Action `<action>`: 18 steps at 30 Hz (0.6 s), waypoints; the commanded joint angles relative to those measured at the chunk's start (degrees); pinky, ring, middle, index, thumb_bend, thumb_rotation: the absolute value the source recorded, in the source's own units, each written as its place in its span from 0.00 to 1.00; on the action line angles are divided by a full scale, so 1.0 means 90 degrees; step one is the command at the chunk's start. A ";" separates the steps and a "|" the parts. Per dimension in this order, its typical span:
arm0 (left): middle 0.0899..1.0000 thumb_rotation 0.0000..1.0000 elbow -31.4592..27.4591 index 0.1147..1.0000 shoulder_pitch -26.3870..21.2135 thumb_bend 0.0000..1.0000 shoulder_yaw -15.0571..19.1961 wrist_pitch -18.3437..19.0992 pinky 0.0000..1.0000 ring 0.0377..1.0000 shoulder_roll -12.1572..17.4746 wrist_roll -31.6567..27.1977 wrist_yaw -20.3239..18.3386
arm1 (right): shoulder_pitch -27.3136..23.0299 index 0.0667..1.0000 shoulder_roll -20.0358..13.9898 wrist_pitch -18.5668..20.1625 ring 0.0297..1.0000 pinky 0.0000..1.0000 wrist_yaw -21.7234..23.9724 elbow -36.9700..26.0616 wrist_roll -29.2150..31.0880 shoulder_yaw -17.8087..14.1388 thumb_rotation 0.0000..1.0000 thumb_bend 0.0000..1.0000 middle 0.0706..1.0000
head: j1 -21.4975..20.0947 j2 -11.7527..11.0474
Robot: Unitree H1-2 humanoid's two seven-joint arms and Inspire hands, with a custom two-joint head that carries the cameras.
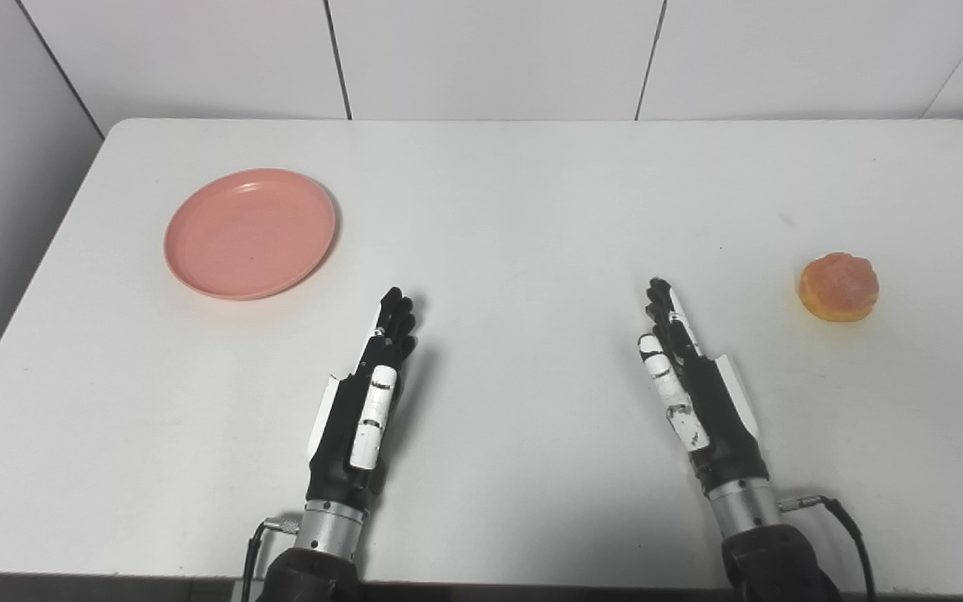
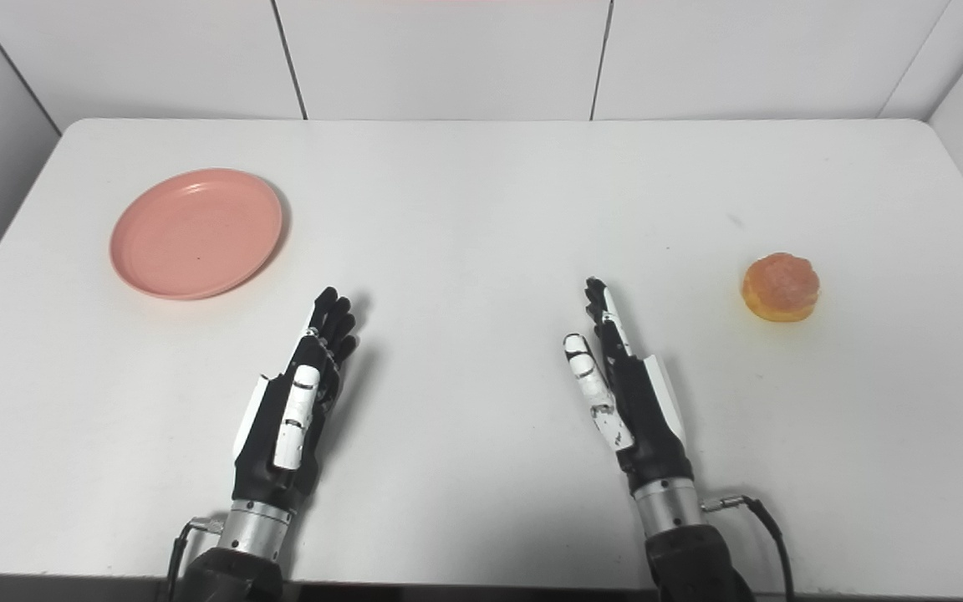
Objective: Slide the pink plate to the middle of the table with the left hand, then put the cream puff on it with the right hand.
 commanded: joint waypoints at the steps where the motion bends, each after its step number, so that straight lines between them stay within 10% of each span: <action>1: 1.00 1.00 0.0146 1.00 0.0104 0.45 0.0021 0.0045 1.00 1.00 0.0059 -0.0073 -0.0036 | -0.0045 1.00 0.0012 -0.0021 1.00 1.00 0.0068 -0.0017 -0.0014 0.0010 1.00 0.16 1.00 | 0.0005 0.0000; 18: 1.00 1.00 0.0108 1.00 0.0118 0.46 -0.0016 0.0044 1.00 1.00 0.0056 -0.0040 -0.0038 | -0.0063 1.00 -0.0012 -0.0021 1.00 1.00 0.0062 -0.0018 -0.0062 0.0015 1.00 0.17 1.00 | 0.0071 0.0021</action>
